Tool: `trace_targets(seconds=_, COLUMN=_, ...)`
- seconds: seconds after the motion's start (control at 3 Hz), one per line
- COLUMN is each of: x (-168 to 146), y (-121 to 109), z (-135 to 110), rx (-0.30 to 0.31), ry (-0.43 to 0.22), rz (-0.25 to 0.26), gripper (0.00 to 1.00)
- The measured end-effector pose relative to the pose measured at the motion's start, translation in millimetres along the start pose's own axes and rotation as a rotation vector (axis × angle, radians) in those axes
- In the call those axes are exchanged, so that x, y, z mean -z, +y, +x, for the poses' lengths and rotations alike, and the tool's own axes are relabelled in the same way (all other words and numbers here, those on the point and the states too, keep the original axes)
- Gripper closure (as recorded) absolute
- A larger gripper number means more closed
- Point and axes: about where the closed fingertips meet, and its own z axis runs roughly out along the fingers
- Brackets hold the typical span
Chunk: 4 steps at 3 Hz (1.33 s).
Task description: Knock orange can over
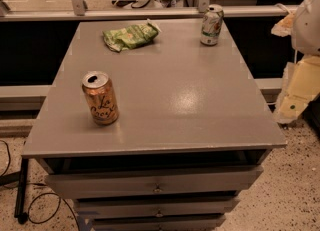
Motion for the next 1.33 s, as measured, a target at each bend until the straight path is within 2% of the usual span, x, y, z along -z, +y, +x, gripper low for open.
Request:
trace_targets(seconds=0.33, x=0.0, y=0.0, z=0.0, rx=0.0, ry=0.0, rz=0.0, gripper=0.0)
trace_targets(seconds=0.67, x=-9.9, y=4.2, z=-13.0, rx=0.005, ry=-0.07, rz=-0.011, gripper=0.0)
trace_targets(seconds=1.0, x=-41.8, y=18.9, z=-49.4, rx=0.018, ry=-0.233, rz=-0.059, gripper=0.0)
trace_targets(seconds=1.33, x=-80.0, y=34.3, z=-105.9, rx=0.006, ry=-0.428, rz=-0.125, gripper=0.0)
